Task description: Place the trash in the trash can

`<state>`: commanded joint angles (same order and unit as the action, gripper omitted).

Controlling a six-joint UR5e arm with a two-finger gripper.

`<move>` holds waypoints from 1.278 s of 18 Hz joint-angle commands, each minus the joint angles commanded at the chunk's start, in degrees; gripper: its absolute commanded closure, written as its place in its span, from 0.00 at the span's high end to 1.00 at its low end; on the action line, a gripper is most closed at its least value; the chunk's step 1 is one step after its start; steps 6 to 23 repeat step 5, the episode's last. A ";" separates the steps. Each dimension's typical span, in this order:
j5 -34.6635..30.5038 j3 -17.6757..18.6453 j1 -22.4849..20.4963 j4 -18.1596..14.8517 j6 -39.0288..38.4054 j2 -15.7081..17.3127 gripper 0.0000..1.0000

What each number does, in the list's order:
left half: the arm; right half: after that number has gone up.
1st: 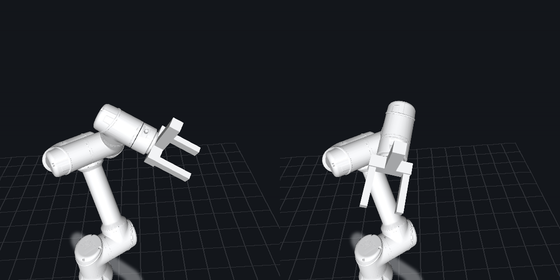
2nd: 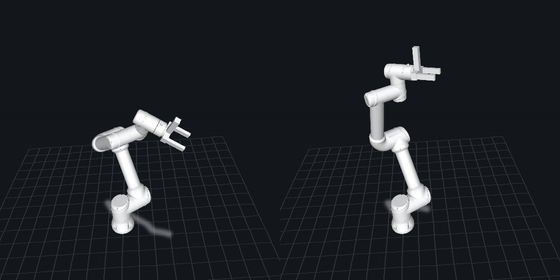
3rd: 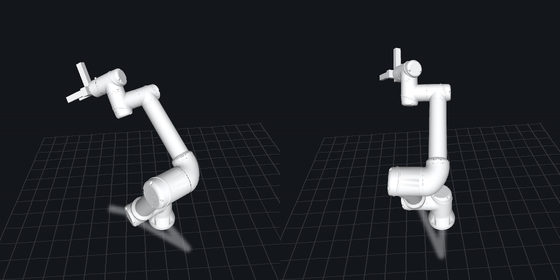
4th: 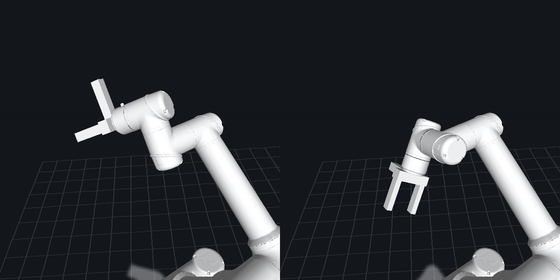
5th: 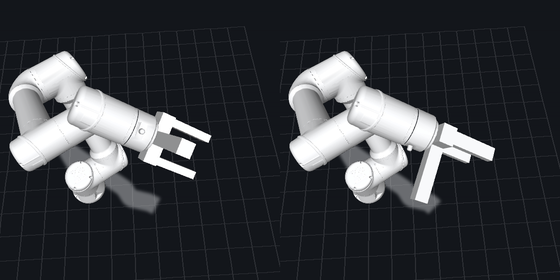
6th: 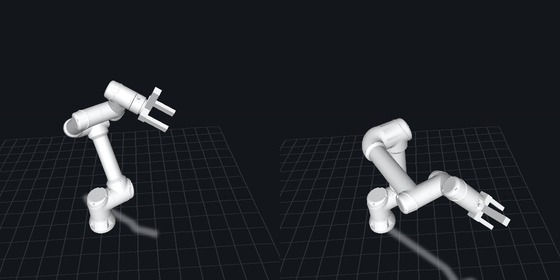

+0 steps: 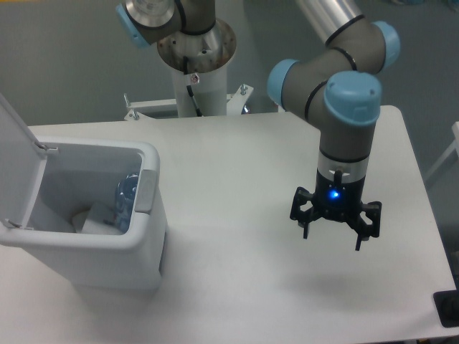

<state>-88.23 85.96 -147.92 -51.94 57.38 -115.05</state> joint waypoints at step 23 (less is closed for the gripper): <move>-5.46 1.93 2.11 0.08 5.37 -0.35 1.00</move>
